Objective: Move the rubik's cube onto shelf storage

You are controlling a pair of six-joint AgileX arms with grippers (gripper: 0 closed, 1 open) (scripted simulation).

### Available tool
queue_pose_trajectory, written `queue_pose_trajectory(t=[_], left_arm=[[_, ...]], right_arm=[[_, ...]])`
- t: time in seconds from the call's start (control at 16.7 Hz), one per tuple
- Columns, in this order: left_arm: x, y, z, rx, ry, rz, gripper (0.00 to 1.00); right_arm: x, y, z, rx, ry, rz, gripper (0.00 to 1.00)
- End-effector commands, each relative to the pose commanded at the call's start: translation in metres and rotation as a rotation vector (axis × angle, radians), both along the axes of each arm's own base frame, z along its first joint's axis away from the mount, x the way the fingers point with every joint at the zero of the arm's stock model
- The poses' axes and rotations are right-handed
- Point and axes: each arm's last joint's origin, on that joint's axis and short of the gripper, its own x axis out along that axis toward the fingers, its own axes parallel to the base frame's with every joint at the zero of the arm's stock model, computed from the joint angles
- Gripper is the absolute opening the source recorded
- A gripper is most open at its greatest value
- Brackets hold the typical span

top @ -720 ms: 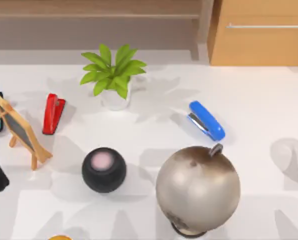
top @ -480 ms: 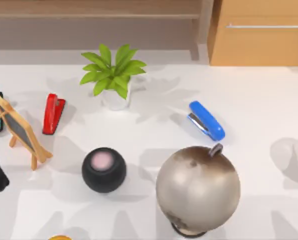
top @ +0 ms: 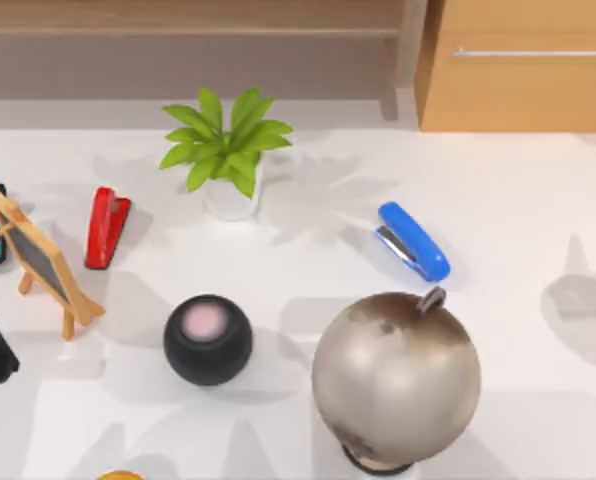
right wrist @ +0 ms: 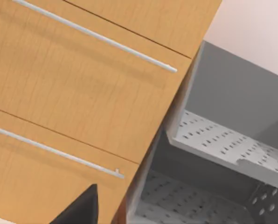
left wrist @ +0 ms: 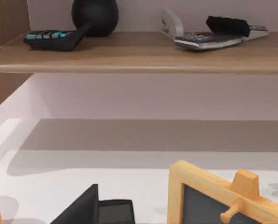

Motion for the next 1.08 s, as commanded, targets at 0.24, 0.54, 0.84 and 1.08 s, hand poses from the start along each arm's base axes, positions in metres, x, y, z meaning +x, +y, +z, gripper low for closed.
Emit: queue_pose_trajectory(t=[0.24,0.54,0.84,1.08], left_arm=[[0.0,0.0,0.0,0.0,0.0,0.0,1.0],[0.0,0.0,0.0,0.0,0.0,0.0,1.0],[0.0,0.0,0.0,0.0,0.0,0.0,1.0],[0.0,0.0,0.0,0.0,0.0,0.0,1.0]], right_arm=[[0.058,0.007,0.023,-0.285,-0.001,-0.01,1.0],[0.152,0.027,0.004,-0.639,0.019,-0.021,1.0],[0.227,0.05,-0.067,-0.934,0.056,-0.027,1.0],[0.254,0.064,-0.122,-1.087,0.079,-0.033,1.0]])
